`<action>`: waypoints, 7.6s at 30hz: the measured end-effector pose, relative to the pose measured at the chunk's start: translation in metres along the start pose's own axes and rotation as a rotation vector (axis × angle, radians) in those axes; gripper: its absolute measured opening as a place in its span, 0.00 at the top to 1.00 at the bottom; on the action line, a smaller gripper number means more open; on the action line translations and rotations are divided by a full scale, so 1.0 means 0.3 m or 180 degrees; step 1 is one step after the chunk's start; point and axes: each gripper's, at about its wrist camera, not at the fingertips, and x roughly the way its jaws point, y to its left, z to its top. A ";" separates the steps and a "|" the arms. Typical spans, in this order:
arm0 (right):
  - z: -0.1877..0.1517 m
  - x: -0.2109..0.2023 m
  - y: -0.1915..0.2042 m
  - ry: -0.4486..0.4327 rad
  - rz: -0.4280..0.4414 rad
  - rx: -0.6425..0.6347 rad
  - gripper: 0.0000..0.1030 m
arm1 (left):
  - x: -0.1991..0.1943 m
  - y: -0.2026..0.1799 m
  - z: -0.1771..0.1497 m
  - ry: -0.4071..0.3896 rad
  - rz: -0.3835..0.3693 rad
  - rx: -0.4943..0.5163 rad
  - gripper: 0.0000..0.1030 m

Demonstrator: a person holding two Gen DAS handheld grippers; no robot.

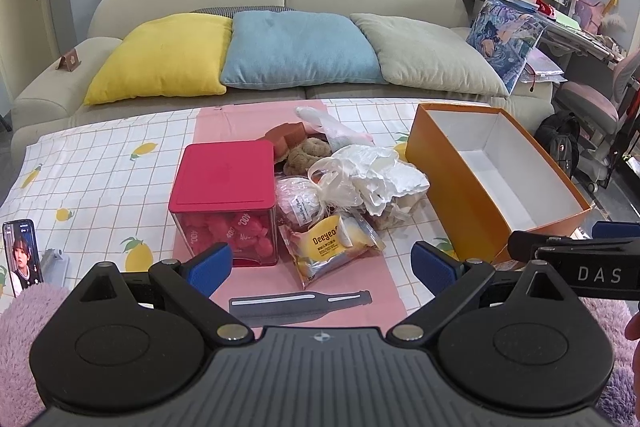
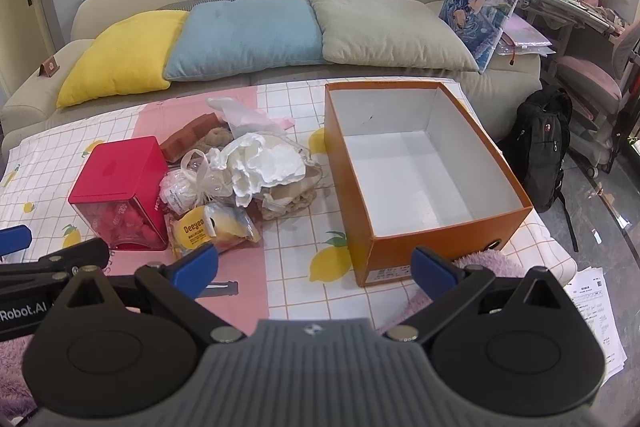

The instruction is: Organize soft objects

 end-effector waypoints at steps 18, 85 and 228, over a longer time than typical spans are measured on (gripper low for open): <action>0.000 0.007 0.001 0.0029 -0.0009 -0.0014 0.03 | 0.005 0.003 -0.001 -0.0006 0.0001 -0.0009 0.00; 0.267 0.888 0.086 0.0762 0.1312 -0.0403 0.87 | 0.718 -0.096 0.161 0.0626 -0.0457 0.2427 0.26; 0.031 0.436 0.069 0.0132 0.0561 -0.0633 0.46 | 0.522 0.089 0.064 0.0395 -0.0761 0.0612 0.31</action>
